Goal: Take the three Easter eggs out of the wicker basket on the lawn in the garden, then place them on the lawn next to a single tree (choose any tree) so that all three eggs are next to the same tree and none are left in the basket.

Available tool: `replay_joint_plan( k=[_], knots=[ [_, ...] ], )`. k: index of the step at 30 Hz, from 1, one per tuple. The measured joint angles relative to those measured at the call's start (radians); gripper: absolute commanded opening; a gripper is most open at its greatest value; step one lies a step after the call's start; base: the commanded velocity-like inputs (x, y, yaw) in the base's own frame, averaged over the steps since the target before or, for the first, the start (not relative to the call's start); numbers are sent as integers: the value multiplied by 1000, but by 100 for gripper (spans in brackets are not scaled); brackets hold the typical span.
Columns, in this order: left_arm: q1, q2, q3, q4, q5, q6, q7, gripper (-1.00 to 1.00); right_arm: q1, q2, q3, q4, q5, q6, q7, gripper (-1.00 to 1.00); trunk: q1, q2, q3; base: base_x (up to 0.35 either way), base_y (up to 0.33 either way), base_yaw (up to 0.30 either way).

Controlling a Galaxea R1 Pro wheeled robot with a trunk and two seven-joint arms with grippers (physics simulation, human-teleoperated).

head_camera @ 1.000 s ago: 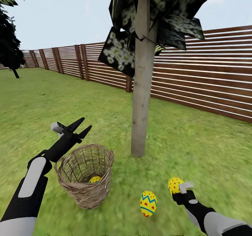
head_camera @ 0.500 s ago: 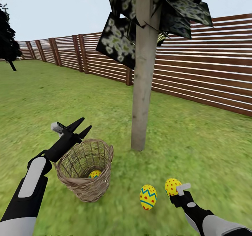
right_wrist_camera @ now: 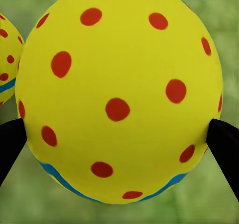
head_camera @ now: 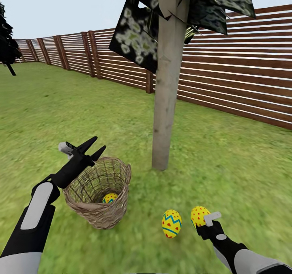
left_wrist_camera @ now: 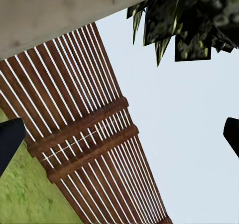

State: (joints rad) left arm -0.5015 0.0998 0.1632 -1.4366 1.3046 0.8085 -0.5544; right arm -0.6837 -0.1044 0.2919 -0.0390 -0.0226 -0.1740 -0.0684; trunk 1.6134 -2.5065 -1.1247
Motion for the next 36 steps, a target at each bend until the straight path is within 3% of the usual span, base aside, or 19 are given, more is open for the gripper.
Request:
replay_joint_plan(
  k=[8, 11, 16, 18, 22, 33, 36],
  knots=[
    [1, 0, 0, 1, 2, 0, 0, 100, 0, 1, 0, 0, 3, 0, 0, -100, 0, 0, 0, 218, 0, 0],
    [1, 0, 0, 1, 2, 0, -1, 100, 0, 19, 1, 1, 5, 0, 0, -100, 0, 0, 0, 10, 0, 0],
    [2, 0, 0, 0, 2, 0, -1, 100, 0, 23, 0, 0, 5, 0, -3, -100, 0, 0, 0, 0, 0, 0],
    [2, 0, 0, 0, 1, 0, -1, 100, 0, 50, 2, 1, 4, 0, -26, -100, 0, 0, 0, 0, 0, 0],
    [2, 0, 0, -1, 1, 0, -1, 100, 0, 61, 3, 0, 7, 0, -93, -100, 2, -1, -15, 0, 0, 0],
    [2, 0, 0, -1, 1, 0, -1, 100, 0, 61, 0, -1, 6, -3, -96, -100, 7, -3, -58, 0, 0, 0],
    [2, 0, 0, 0, 2, 0, -1, 100, 0, 61, 0, -2, 6, -3, -96, -100, 7, -4, -58, 0, 0, 0]
  ],
)
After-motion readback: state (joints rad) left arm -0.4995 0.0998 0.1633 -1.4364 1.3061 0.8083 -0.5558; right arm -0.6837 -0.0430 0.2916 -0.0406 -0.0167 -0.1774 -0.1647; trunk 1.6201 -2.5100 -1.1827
